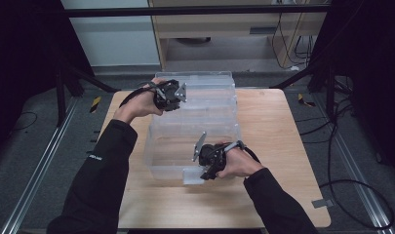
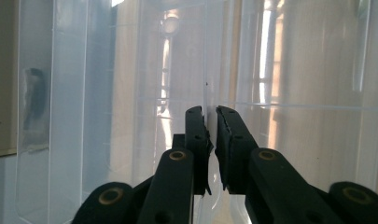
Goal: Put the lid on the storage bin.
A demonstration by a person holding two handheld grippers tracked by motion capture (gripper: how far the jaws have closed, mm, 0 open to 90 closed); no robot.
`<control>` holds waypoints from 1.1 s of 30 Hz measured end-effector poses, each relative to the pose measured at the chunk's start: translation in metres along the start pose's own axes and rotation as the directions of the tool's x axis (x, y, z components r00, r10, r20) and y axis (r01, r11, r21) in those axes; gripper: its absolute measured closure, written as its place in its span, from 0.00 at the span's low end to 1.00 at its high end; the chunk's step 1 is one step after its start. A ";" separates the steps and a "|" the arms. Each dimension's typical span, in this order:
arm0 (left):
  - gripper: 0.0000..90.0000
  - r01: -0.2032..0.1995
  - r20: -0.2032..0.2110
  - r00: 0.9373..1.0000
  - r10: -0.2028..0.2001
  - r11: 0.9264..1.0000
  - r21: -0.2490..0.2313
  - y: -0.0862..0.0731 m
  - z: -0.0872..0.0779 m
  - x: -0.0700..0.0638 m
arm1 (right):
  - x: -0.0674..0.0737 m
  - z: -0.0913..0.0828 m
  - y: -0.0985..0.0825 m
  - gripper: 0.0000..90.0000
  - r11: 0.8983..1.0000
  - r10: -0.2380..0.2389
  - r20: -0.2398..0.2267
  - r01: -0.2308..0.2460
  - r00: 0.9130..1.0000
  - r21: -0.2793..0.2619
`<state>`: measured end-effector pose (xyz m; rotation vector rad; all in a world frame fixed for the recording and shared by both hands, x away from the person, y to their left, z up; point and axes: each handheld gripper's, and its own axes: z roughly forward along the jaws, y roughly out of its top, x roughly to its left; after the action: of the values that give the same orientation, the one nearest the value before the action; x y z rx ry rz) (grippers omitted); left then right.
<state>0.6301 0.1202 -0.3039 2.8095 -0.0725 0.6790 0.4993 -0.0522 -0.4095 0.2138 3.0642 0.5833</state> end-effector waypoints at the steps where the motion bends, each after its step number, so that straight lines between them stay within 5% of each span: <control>1: 0.93 0.001 0.006 1.000 -0.001 1.000 0.006 0.001 0.000 0.000 | 0.000 0.000 0.000 0.69 1.000 0.003 0.001 -0.003 1.000 -0.001; 21: 0.96 -0.024 0.028 0.999 0.023 0.999 0.035 0.009 -0.015 -0.007 | 0.005 0.001 0.000 0.69 1.000 0.015 0.034 -0.015 0.999 0.000; 33: 0.96 -0.067 0.005 0.998 0.067 0.998 0.012 0.016 -0.031 -0.028 | 0.007 0.001 0.000 0.69 1.000 0.018 0.051 -0.018 0.999 0.000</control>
<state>0.5893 0.1123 -0.2866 2.8318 -0.1648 0.6900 0.4921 -0.0507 -0.4108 0.2529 3.0168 0.5686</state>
